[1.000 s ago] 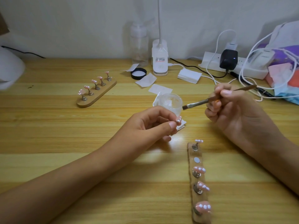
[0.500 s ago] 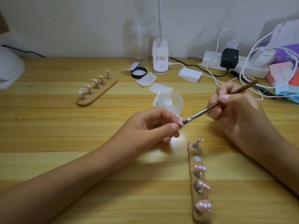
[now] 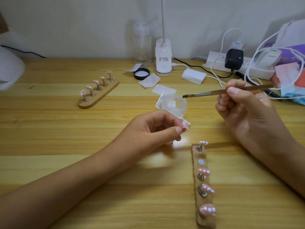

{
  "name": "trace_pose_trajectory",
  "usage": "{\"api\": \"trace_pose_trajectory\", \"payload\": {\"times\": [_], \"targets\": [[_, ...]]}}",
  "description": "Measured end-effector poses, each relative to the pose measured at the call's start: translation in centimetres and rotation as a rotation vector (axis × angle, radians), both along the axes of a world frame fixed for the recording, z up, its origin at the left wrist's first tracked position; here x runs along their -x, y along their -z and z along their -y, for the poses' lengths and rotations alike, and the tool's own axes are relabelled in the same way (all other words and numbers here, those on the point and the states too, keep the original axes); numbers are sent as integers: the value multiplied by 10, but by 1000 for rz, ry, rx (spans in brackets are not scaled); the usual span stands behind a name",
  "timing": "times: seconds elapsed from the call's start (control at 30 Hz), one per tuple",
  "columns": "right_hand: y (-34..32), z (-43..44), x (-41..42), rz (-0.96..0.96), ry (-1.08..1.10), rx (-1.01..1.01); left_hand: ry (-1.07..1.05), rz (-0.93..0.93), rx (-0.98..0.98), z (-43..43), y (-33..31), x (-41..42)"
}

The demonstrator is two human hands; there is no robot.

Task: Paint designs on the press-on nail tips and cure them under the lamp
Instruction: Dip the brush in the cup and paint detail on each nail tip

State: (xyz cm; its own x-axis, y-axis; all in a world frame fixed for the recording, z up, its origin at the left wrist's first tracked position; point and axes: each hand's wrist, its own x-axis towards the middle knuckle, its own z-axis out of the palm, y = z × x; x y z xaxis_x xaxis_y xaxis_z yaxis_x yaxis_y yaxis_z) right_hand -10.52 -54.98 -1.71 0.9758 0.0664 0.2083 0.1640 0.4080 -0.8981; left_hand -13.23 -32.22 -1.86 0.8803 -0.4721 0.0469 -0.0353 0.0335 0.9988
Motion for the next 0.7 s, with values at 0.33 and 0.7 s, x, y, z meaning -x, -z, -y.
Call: {"api": "trace_pose_trajectory", "payload": {"times": [0.33,0.7], "targets": [[0,-5,5,16,-14,79,-9,13,-47,-1,0,0],[2,-6,9,20,-64,156,-12,3,-44,-1,1,-1]]}}
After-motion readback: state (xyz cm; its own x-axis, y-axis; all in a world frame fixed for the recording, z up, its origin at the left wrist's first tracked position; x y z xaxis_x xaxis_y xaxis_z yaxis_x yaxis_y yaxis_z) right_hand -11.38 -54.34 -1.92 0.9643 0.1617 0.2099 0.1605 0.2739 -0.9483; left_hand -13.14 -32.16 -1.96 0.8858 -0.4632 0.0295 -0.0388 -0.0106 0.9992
